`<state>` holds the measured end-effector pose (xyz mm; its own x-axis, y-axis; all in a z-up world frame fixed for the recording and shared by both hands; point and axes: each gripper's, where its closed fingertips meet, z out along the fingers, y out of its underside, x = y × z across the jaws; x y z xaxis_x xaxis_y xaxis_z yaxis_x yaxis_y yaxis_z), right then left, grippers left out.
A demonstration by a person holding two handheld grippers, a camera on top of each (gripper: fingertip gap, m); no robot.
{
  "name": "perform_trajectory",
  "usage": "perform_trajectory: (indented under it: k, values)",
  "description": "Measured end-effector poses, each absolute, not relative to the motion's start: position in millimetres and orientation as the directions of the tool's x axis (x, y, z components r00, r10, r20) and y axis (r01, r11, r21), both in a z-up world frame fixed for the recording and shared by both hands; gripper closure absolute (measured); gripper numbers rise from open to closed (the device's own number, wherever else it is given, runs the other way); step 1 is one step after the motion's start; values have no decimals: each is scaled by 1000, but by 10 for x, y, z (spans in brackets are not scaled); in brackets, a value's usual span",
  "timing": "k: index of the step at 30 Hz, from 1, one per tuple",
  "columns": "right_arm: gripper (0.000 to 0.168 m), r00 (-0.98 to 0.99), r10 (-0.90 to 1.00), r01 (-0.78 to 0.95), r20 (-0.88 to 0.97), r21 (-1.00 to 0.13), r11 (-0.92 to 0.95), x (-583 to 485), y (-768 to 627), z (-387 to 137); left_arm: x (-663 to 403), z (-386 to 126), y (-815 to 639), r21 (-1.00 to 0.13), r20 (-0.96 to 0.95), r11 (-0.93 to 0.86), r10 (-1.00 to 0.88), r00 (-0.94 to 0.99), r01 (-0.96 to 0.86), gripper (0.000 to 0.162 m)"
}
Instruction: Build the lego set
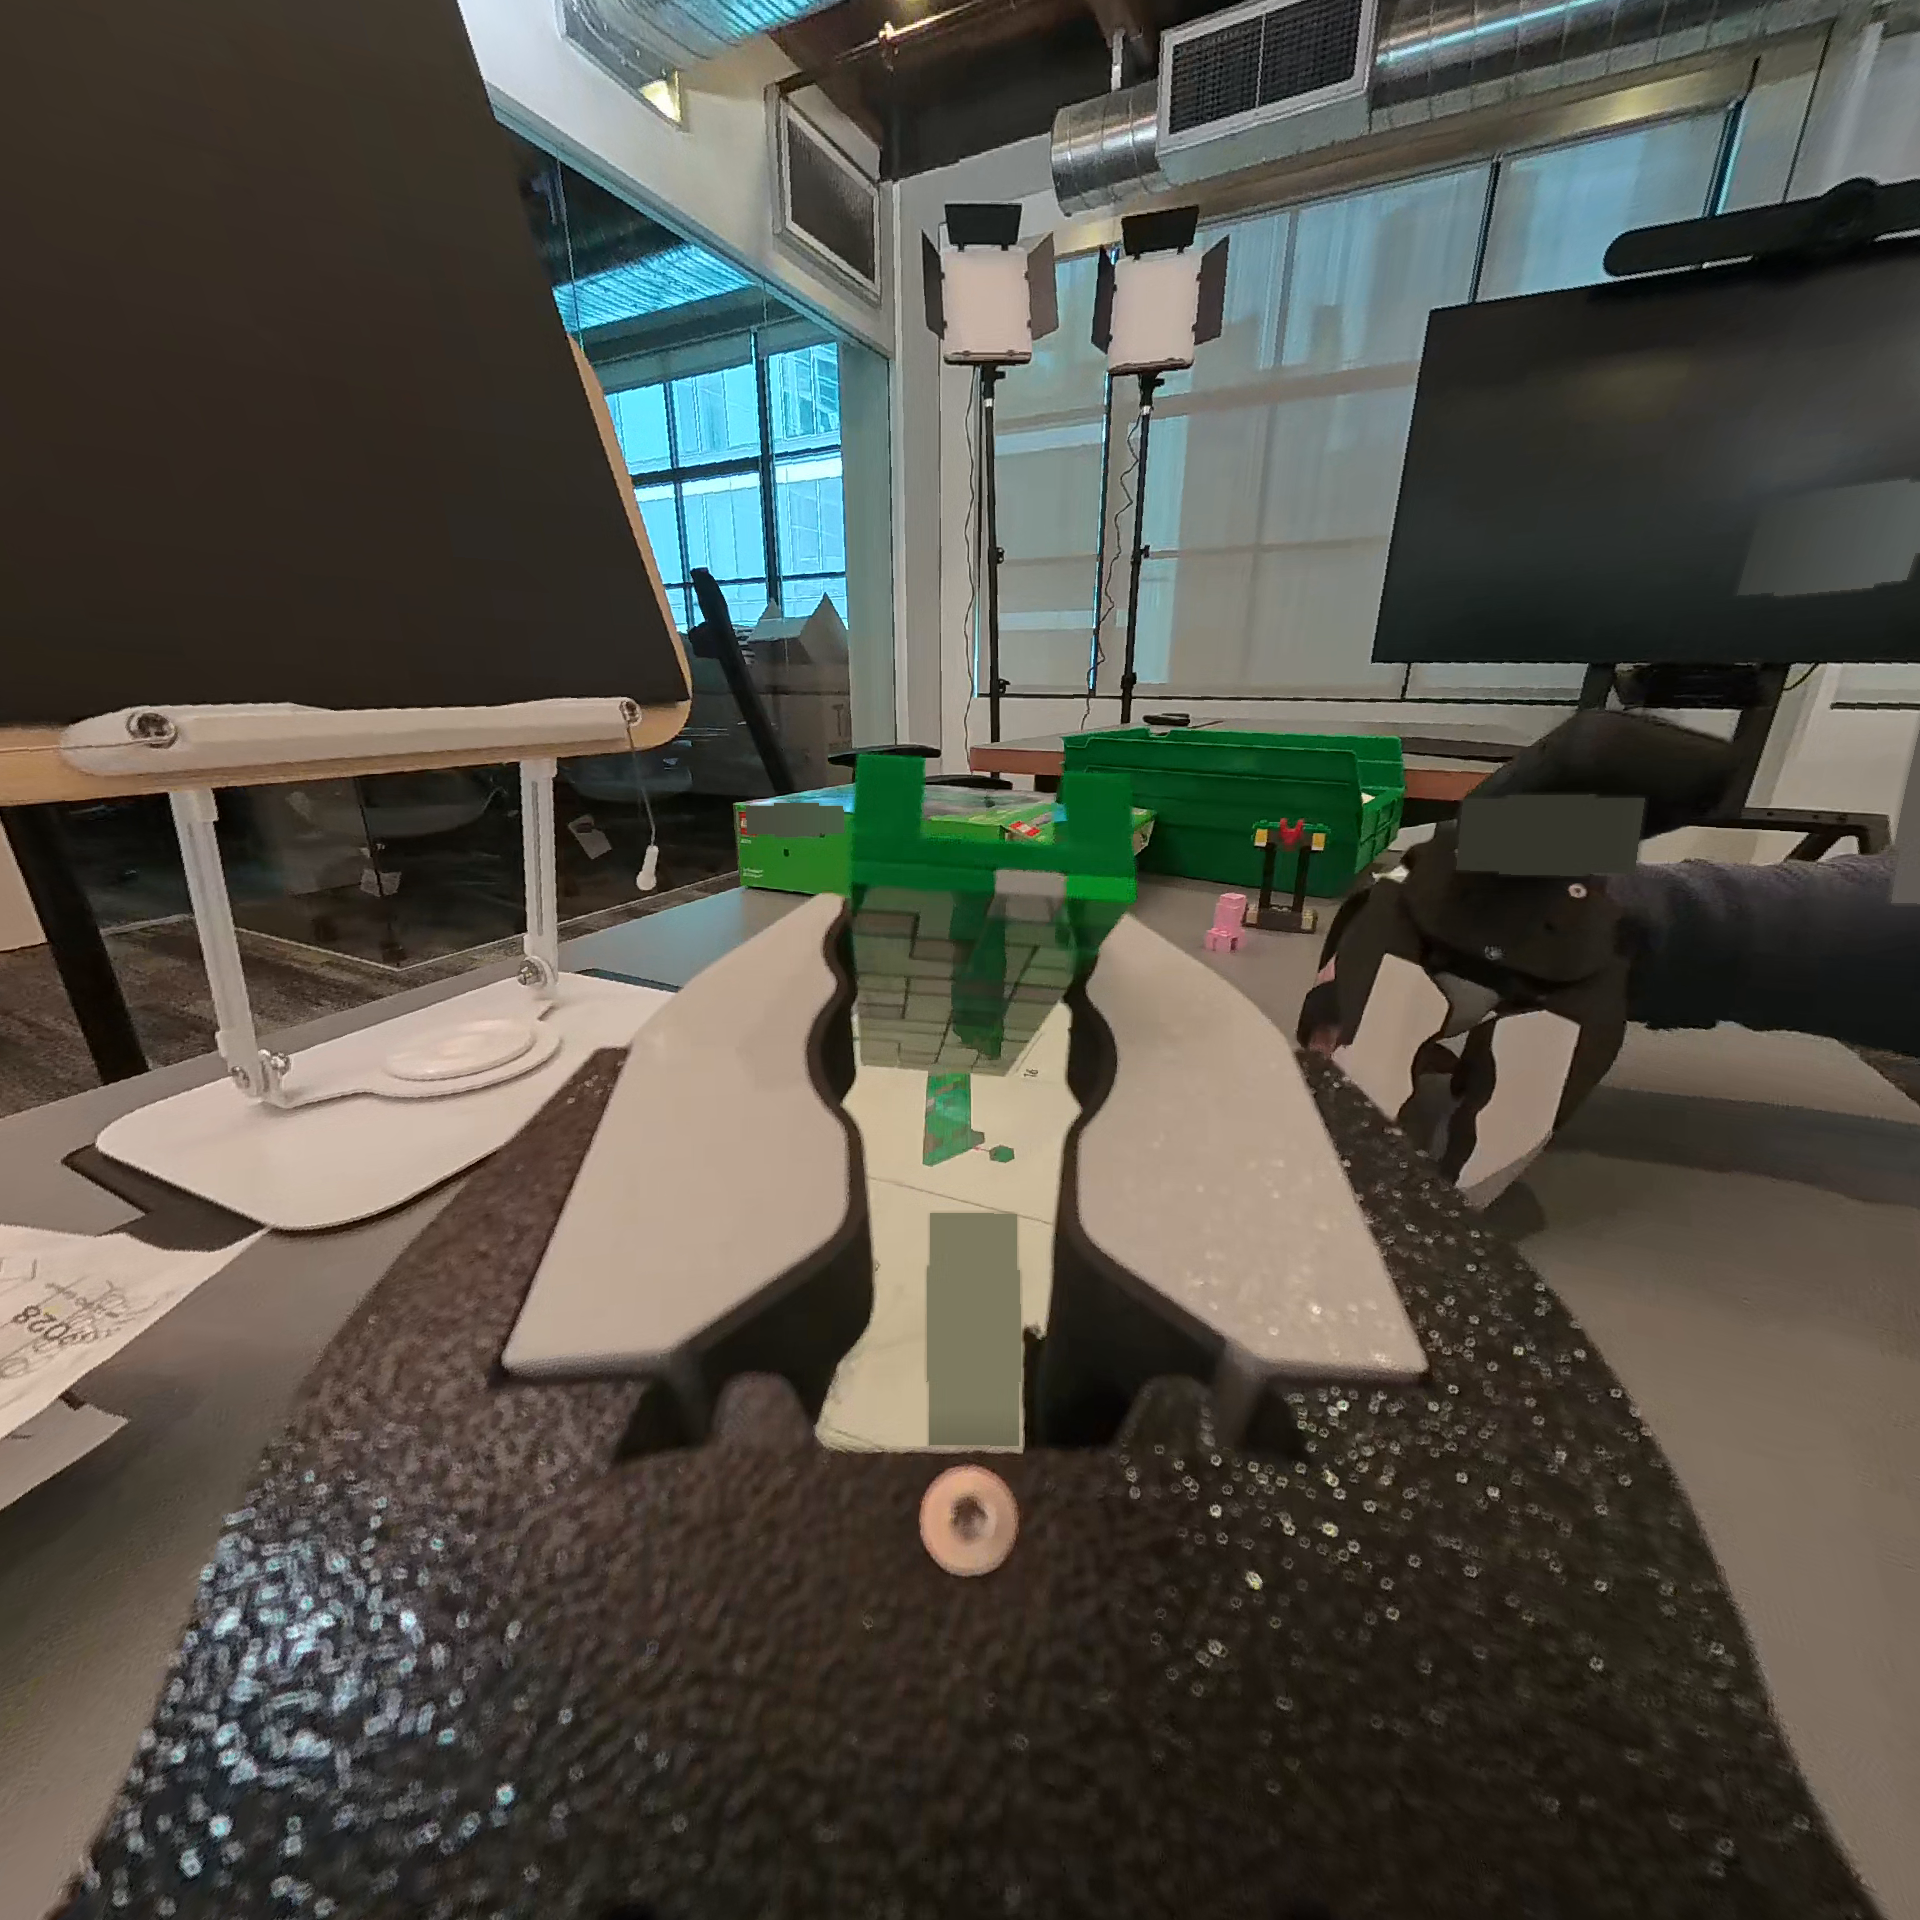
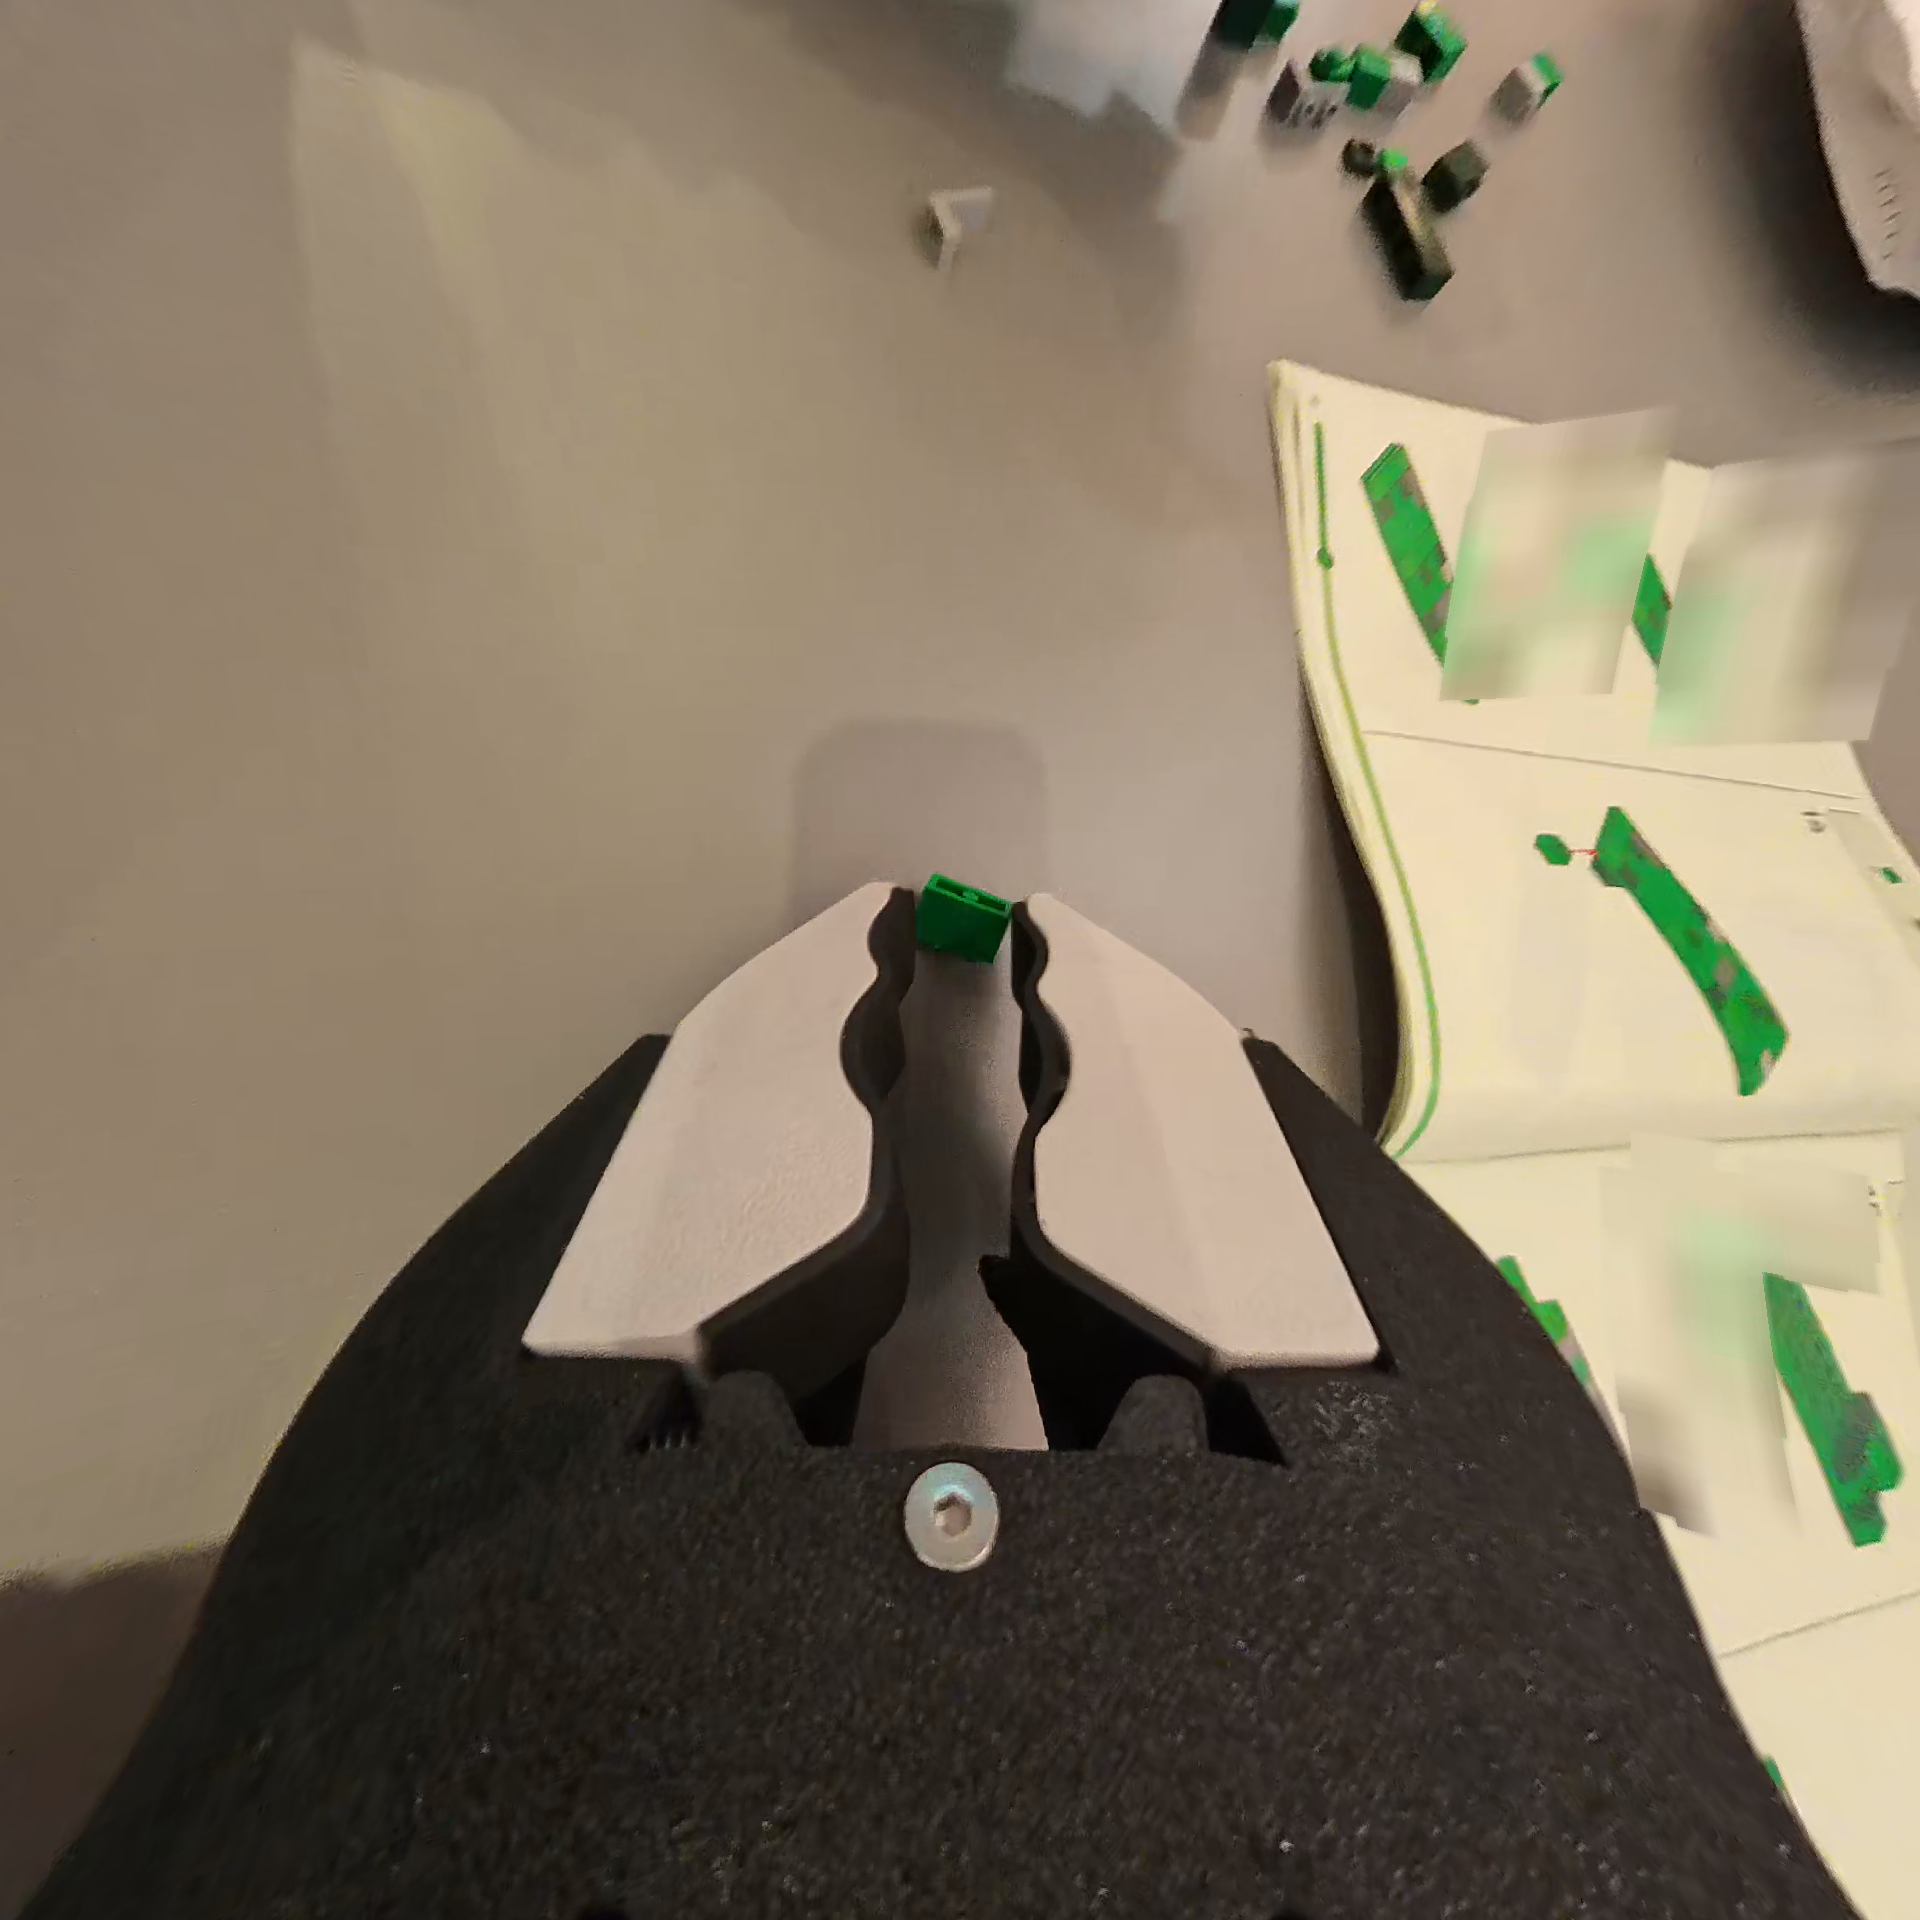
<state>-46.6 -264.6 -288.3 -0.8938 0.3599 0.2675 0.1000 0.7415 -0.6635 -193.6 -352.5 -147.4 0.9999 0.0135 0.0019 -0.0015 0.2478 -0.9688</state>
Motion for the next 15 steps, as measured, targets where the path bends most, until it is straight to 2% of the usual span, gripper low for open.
perform_trajectory:
  k: [3, 12, 15]
  values:
    - [150, -887, 369, 91, 276, -680, 728, -453, -2620, -2881, -1924, -1499, -3501, -971, 2, 237, 7, 1000, 0, 125]
    - [145, -897, 360, 136, 258, -615, 777, -292, -2458, -2898, -1906, -1510, -3468, -973, 1, 230, -11, 1000, 3, 125]
    - [145, -894, 404, 191, 193, -652, 734, -291, -2472, -2790, -1920, -1491, -3484, -970, 13, 244, -15, 1000, 17, 125]
